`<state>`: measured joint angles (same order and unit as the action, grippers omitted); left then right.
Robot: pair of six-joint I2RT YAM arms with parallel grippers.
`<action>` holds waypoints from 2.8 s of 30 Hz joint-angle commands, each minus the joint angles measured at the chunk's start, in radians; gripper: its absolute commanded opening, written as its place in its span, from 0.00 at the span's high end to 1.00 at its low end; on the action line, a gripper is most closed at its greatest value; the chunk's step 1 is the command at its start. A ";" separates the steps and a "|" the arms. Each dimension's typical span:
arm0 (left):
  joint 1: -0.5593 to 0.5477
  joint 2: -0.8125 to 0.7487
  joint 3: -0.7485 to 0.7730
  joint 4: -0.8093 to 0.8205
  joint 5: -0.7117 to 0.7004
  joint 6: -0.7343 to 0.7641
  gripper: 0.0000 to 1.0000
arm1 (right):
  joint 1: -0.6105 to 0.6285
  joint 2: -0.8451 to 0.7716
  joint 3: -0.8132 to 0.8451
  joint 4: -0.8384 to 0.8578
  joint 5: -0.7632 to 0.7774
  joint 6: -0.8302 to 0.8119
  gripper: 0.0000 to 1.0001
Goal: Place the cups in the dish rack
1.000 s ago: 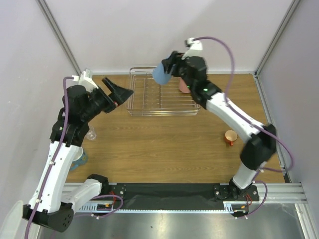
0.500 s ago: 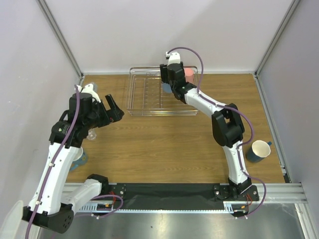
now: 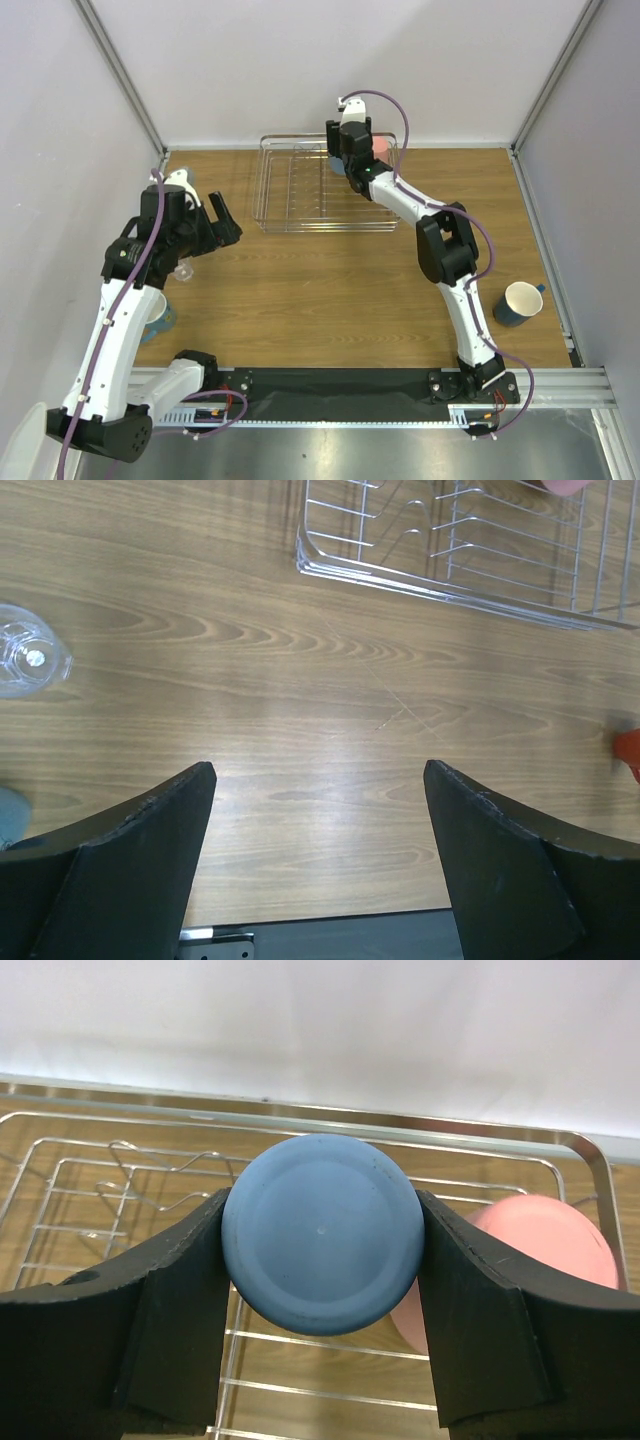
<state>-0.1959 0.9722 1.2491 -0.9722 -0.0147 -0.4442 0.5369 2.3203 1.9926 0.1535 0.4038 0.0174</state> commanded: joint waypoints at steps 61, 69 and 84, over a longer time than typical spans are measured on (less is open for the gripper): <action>0.042 -0.010 0.026 -0.065 -0.034 0.021 0.10 | 0.046 -0.037 0.359 -0.212 -0.001 -0.077 0.00; 0.041 0.023 -0.083 0.070 -0.034 0.042 0.15 | 0.044 -0.306 0.243 -0.456 -0.523 0.108 0.07; 0.073 0.318 0.004 0.061 -0.185 0.079 0.11 | 0.110 -0.699 -0.267 -0.855 -0.645 0.194 0.03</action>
<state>-0.1493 1.2419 1.1805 -0.8696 -0.1112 -0.3840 0.6571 1.6020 1.7287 -0.5278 -0.2840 0.1696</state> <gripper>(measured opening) 0.891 0.978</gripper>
